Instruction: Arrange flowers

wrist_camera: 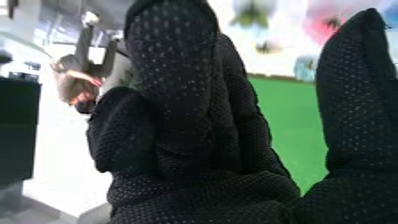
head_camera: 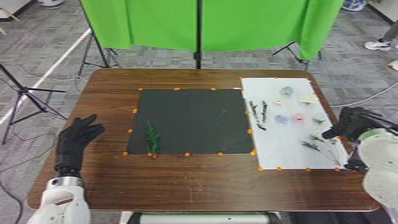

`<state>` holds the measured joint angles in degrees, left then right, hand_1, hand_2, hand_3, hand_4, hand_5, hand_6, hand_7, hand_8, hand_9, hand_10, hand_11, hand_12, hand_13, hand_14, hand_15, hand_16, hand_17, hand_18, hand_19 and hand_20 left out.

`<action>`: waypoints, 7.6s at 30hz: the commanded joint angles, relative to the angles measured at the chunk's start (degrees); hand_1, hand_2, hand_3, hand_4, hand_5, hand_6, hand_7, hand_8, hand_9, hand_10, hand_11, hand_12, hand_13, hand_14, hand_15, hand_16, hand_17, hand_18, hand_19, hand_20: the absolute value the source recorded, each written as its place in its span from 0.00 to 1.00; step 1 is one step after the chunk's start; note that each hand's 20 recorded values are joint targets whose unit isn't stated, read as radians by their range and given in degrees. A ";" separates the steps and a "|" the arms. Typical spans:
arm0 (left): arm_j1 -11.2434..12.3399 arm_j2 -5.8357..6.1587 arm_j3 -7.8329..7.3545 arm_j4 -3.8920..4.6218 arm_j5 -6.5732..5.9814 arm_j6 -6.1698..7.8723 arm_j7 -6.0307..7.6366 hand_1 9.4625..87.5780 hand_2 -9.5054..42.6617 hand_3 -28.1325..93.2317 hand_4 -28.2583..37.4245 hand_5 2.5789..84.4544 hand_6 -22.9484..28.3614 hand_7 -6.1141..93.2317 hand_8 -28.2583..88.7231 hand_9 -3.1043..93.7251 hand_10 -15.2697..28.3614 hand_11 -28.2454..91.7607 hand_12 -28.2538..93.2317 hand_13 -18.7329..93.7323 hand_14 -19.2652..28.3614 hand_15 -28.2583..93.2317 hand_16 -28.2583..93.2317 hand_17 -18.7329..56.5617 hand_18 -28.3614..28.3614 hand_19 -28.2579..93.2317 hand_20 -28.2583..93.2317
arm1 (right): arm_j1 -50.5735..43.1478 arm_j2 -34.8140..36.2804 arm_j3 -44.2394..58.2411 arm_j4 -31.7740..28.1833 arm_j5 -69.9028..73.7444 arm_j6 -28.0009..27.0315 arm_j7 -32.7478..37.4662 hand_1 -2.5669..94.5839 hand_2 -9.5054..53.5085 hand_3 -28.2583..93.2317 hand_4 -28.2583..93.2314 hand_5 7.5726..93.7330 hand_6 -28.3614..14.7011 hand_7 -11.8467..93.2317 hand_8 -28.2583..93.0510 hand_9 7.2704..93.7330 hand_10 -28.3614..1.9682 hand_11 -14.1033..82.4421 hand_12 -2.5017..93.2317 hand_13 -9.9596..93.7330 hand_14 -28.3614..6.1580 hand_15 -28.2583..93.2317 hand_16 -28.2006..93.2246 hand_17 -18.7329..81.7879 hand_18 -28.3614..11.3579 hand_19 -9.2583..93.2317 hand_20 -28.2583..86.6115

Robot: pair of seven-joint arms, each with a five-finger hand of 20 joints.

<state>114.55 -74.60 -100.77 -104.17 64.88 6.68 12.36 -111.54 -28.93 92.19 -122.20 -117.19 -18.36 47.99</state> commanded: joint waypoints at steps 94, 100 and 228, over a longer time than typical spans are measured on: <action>0.43 1.26 0.85 -1.78 1.27 0.45 -2.61 0.25 0.50 0.72 0.06 0.63 0.62 0.14 0.20 0.60 0.76 0.43 0.32 0.57 0.86 0.47 0.19 0.42 0.82 0.50 0.37 | 53.74 -29.96 -68.35 12.78 36.29 58.84 12.80 0.72 0.00 0.63 0.14 0.69 0.47 0.66 0.26 0.98 0.57 0.51 0.22 1.00 0.78 0.68 0.34 0.96 0.63 0.85 0.56; 0.59 1.30 0.81 -2.06 1.22 0.88 -2.45 0.25 0.50 0.72 0.06 0.63 0.62 0.14 0.20 0.60 0.76 0.43 0.32 0.57 0.86 0.47 0.19 0.42 0.82 0.50 0.37 | 54.31 -32.32 -68.17 14.74 38.25 60.64 12.53 0.72 0.00 0.63 0.13 0.69 0.48 0.67 0.25 0.98 0.57 0.51 0.21 1.00 0.77 0.67 0.34 0.96 0.62 0.84 0.56; -0.30 0.37 0.36 -1.22 1.48 -1.55 -3.01 0.25 0.45 0.72 0.08 0.62 0.63 0.14 0.20 0.60 0.77 0.43 0.32 0.57 0.86 0.47 0.19 0.42 0.82 0.50 0.37 | 52.26 -21.10 -65.04 6.45 33.05 42.19 -5.35 0.22 0.24 0.75 0.14 0.66 0.53 0.47 0.13 0.81 0.37 0.28 0.18 1.00 0.67 0.67 0.38 0.87 0.41 1.00 0.53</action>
<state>113.76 -73.82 -100.22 -105.76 66.10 5.82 10.02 -61.77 -51.95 24.80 -112.32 -80.43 22.49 42.97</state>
